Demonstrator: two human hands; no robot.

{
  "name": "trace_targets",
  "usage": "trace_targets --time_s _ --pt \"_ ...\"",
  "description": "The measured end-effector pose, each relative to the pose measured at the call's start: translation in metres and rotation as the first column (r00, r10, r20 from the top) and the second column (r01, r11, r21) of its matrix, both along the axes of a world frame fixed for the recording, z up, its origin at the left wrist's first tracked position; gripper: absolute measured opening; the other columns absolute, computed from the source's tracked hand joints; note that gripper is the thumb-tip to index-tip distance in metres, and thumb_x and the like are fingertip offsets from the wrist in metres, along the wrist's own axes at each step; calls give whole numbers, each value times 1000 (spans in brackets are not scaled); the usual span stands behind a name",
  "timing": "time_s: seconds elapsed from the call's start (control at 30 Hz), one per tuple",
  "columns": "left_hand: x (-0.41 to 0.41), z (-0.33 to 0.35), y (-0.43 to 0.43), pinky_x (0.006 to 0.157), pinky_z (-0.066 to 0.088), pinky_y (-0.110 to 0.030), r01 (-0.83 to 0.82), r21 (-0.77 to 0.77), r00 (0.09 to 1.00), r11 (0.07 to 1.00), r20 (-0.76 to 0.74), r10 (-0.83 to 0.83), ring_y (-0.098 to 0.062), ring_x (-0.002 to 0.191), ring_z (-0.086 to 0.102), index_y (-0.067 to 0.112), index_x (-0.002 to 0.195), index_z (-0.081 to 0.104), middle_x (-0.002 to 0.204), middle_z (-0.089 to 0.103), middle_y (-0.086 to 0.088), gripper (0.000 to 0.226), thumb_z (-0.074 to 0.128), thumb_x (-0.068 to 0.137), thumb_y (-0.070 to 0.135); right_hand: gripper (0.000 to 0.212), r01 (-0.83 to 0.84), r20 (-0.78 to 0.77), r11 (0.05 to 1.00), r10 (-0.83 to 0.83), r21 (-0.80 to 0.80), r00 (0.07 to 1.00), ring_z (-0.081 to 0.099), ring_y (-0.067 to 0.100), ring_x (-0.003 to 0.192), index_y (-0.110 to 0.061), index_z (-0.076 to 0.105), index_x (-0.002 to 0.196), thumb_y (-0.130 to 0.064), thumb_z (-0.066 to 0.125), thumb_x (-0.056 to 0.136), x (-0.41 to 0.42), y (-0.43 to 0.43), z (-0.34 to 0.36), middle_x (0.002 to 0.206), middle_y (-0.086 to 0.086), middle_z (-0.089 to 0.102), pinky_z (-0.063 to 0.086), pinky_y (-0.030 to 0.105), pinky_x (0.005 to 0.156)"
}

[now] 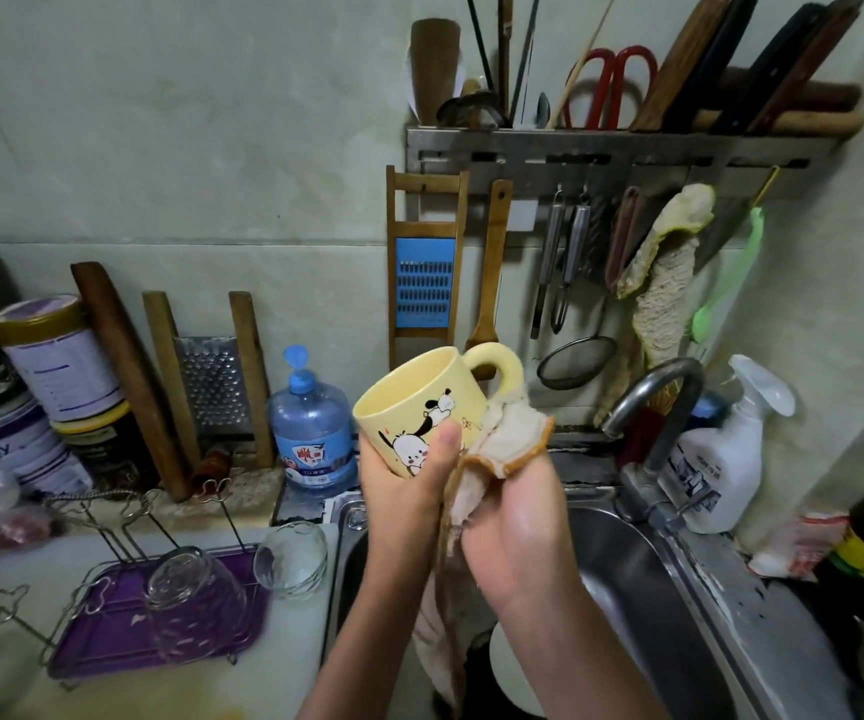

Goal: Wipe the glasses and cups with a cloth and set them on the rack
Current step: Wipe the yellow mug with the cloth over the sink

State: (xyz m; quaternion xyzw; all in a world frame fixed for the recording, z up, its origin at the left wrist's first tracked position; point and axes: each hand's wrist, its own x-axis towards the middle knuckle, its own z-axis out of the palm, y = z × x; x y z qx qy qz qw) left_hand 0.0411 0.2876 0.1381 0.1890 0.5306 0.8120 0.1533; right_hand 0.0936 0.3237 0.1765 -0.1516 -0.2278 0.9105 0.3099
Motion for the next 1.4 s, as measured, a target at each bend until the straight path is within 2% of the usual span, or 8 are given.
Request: trace_targets --time_s 0.13,0.4,0.57,0.9,1.03,1.13,1.27,1.4 --pt "-6 1 -4 79 57 -30 61 -8 994 998 -87 -62 -25 104 68 8 129 48 116 67 -14 107 88 41 55 56 35 -98 991 -48 -132 994 72 27 70 -10 77 79 -36 32 98 -5 12 -3 85 14 73 60 36 63" --pt "-10 0 -15 79 53 -19 24 -81 965 996 -258 -45 -7 104 65 25 122 47 116 63 -1 101 87 37 63 59 -221 22 962 227 -161 974 57 43 117 -1 64 121 -45 33 96 3 14 -7 124 26 62 42 53 102" --pt "-18 8 -26 75 47 -7 -40 -138 919 990 -393 -17 11 96 59 34 112 46 111 57 11 76 78 44 47 50 -364 -6 930 365 -55 931 72 39 81 9 74 90 -32 46 82 36 2 1 100 30 69 59 47 69" --pt "-21 -4 -46 94 52 -42 -210 -341 798 916 -601 -42 -7 113 55 41 128 41 119 55 22 94 82 46 58 42 -12 -62 957 32 291 998 69 16 97 -6 70 104 -21 32 95 51 14 0 116 9 68 53 27 89" --pt "-21 -3 -54 92 47 -23 -236 -434 734 870 -666 -134 8 108 53 51 121 39 116 54 33 88 79 43 62 17 -91 218 528 -182 844 959 62 -1 73 -15 60 84 -31 54 85 46 11 -20 75 -11 68 50 18 76" --pt "-26 1 -62 86 37 -8 -232 -553 683 801 -678 -270 18 105 46 57 119 37 114 50 42 87 75 42 67 28 -335 343 83 -340 938 876 57 2 107 -20 66 94 -37 46 87 45 13 -29 104 -7 68 41 25 100" --pt "-33 7 -63 84 34 -25 -271 -695 606 666 -661 -443 -7 112 48 37 132 40 122 52 20 94 77 49 58 26 -468 420 -94 -314 879 851 49 5 66 -28 44 61 -38 46 85 36 14 -22 65 -11 52 38 23 65" --pt "-43 3 -65 82 31 -26 -248 -772 601 585 -597 -532 -8 105 47 36 134 37 121 49 18 92 82 55 51 7 -552 554 51 -91 832 827 57 0 76 -26 60 78 -28 55 82 29 14 -27 77 -16 61 45 20 67"
